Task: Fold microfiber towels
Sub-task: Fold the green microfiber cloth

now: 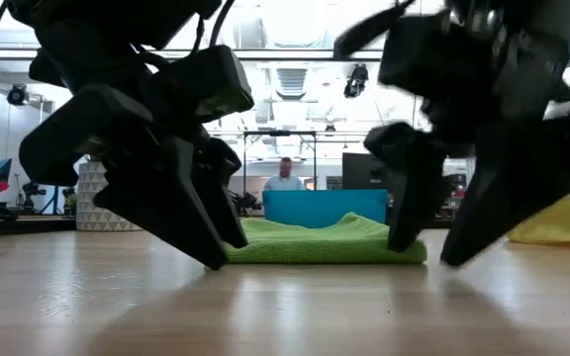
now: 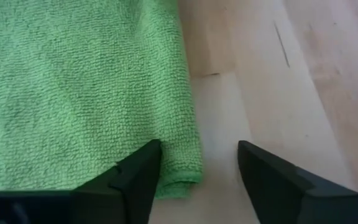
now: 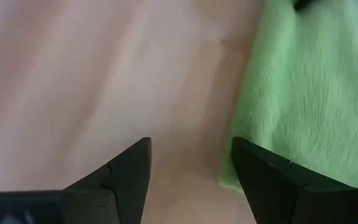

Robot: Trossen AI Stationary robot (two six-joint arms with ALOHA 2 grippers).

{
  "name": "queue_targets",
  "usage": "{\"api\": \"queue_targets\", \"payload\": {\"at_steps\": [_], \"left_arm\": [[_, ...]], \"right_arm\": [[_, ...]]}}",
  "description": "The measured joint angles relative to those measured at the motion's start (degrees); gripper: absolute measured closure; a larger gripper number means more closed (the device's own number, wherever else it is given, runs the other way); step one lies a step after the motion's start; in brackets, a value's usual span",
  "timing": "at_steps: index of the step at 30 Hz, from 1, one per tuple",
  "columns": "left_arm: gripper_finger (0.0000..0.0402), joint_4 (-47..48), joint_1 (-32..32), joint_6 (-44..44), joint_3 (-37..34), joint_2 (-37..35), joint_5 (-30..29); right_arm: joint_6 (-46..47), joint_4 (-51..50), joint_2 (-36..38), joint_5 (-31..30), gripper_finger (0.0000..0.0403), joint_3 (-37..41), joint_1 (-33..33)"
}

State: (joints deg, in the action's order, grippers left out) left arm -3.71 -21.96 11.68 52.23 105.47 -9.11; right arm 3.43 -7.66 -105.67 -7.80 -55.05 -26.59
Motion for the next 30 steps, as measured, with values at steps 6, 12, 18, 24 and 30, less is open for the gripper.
{"api": "queue_targets", "payload": {"at_steps": [6, 12, 18, 24, 30], "left_arm": [[0.0274, 0.33, -0.27, 0.02, -0.04, 0.02, -0.41], [0.0308, 0.49, -0.46, 0.00, -0.15, 0.03, -0.41], [0.0313, 0.51, -0.66, -0.01, -0.26, 0.04, -0.41], [0.0313, 0.51, -0.66, -0.02, -0.31, 0.09, -0.37], [0.0317, 0.23, -0.68, 0.05, -1.07, 0.09, -0.24]], "right_arm": [[5.71, 0.01, -1.06, -3.62, 0.0184, -0.26, 0.75], [6.53, -1.33, 0.74, -7.06, 0.0184, -0.53, 0.73], [3.37, -0.88, 1.66, -10.44, 0.0184, -0.94, 0.84], [1.54, -1.10, -1.36, -10.23, 0.0185, -0.86, 2.11], [5.48, -3.43, -2.85, -6.35, 0.0243, -1.21, 3.88]]}}
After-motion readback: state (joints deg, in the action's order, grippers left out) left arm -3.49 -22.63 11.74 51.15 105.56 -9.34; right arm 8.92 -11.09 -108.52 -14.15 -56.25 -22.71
